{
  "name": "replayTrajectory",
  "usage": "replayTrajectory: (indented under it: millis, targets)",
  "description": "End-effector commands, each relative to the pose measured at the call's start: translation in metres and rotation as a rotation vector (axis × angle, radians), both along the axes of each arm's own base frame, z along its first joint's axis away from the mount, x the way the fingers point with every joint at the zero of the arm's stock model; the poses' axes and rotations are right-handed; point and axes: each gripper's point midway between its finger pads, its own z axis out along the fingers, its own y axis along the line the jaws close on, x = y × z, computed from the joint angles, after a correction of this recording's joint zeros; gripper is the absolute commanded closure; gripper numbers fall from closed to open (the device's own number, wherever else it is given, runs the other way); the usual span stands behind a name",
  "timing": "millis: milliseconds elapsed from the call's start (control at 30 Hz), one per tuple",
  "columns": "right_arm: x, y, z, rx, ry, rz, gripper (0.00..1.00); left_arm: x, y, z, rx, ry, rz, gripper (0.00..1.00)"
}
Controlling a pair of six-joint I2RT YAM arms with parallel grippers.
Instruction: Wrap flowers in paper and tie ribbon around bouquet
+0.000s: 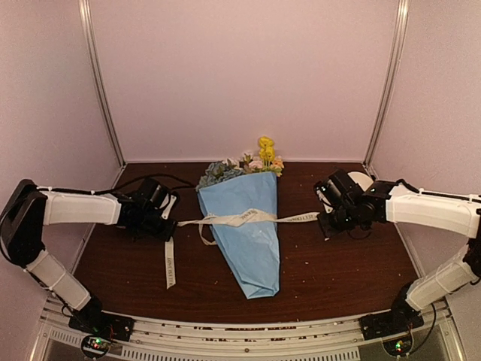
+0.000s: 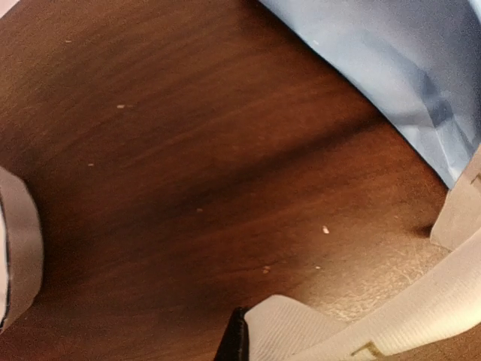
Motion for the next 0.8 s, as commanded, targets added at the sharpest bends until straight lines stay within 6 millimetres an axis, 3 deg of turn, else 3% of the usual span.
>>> replayTrajectory:
  millis: [0,67,133,267,367,500,633,767]
  targets:
    - [0.004,-0.088,0.031,-0.407,-0.162,-0.197,1.00,0.009,0.034,0.023,-0.018,-0.051,0.137,1.00]
    - [0.009,-0.091,0.043,-0.425,-0.213,-0.218,1.00,0.012,0.045,0.033,-0.018,-0.082,0.167,1.00]
    - [0.019,-0.083,0.055,-0.395,-0.275,-0.210,1.00,0.014,0.044,0.045,-0.032,-0.117,0.158,1.00]
    - [0.024,-0.062,0.116,-0.582,-0.566,-0.220,1.00,0.012,0.034,0.070,-0.080,-0.182,0.098,1.00]
    - [0.030,-0.039,0.138,-0.607,-0.662,-0.148,1.00,0.010,0.031,0.087,-0.058,-0.241,0.067,1.00]
    - [0.045,-0.007,0.166,-0.582,-0.745,-0.066,1.00,0.011,0.029,0.094,-0.044,-0.261,0.046,1.00]
    - [0.037,0.024,0.203,-0.651,-0.901,-0.031,1.00,0.010,0.029,0.094,-0.049,-0.260,0.056,1.00]
    - [0.040,0.052,0.220,-0.631,-0.979,0.061,0.97,0.006,0.033,0.101,-0.066,-0.285,0.072,1.00]
